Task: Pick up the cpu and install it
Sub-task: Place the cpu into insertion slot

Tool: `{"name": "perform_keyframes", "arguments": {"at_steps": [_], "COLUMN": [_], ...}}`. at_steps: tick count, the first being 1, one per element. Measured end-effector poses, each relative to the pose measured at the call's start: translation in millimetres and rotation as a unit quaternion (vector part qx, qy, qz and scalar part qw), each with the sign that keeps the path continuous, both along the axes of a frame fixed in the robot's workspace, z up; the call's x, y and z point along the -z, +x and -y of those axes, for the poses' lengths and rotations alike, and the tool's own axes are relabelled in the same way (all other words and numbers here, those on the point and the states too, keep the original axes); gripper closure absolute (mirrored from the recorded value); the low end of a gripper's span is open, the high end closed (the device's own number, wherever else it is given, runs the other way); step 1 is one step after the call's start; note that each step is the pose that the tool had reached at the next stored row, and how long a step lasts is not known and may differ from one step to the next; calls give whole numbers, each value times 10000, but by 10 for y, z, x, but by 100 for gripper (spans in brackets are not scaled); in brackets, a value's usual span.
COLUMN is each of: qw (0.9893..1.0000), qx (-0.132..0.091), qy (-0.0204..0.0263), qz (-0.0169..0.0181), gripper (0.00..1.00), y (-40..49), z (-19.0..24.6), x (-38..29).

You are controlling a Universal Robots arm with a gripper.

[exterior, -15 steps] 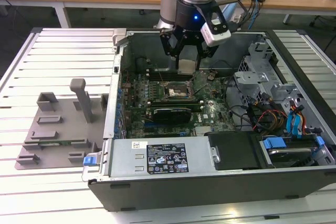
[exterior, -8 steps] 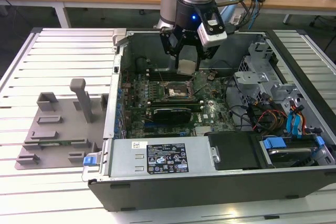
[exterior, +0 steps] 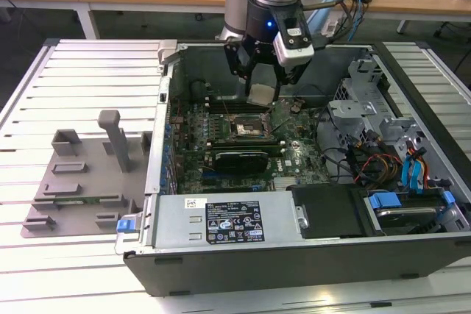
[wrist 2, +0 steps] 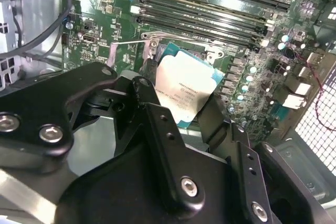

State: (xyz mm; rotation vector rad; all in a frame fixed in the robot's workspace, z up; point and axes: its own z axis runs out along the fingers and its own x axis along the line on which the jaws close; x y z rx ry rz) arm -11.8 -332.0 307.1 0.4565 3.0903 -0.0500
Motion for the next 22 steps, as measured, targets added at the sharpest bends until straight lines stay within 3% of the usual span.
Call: {"name": "perform_keyframes", "arguments": {"at_steps": [4,8,11,16,20,22], "qw": [9997,9985,9969,9951,9928,9910], "qx": [241,542,781,986,1196,1337], "qy": [-12,-25,-32,-37,-42,-44], "qz": [0,0,0,-1,-1,-2], "gripper": [45,45,45,45,45,45], "y": [0,0,0,0,0,0], "z": [0,0,0,0,0,0], "x": [1,2,4,5,6,6]}}
